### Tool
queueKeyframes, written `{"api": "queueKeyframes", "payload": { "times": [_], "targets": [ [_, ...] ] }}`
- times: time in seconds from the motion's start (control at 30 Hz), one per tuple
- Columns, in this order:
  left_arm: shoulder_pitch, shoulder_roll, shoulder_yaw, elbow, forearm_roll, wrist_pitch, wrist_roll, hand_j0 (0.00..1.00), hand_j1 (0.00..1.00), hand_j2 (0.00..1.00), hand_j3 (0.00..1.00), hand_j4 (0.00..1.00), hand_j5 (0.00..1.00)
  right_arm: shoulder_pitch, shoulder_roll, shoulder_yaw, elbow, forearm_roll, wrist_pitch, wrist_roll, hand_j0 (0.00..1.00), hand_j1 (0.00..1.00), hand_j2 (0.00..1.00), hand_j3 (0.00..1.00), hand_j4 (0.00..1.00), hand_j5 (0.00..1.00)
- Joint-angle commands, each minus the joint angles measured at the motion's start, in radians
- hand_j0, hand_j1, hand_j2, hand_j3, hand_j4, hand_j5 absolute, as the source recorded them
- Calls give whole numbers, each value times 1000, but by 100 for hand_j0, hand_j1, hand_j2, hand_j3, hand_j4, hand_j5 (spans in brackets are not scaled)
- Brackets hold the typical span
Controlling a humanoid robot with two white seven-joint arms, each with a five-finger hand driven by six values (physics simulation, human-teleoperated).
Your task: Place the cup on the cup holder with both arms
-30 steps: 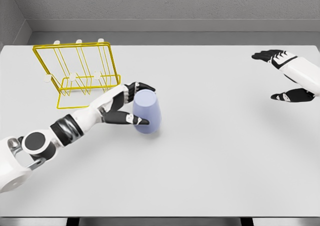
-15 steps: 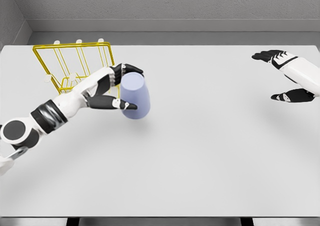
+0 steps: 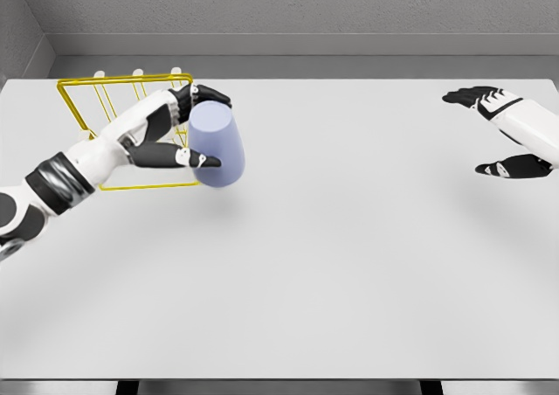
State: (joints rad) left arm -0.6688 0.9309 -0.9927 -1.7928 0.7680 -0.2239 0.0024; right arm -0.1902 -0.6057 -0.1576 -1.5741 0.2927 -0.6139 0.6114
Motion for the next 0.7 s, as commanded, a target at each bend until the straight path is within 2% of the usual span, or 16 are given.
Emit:
{"api": "queueKeyframes", "payload": {
  "times": [0.0,0.27,0.67],
  "targets": [
    [0,6,5,0,2,-2,1,63,63,63,63,63,63,0,0,-2,-1,-7,3,-1,100,100,100,100,100,100],
    [-34,26,12,0,27,-2,1,63,63,63,63,63,63,0,0,-2,-3,-7,3,-1,100,100,100,100,100,100],
    [-34,54,34,13,30,-2,1,65,65,65,65,65,65,0,0,-2,-3,-7,3,-1,100,100,100,100,100,100]
  ]
}}
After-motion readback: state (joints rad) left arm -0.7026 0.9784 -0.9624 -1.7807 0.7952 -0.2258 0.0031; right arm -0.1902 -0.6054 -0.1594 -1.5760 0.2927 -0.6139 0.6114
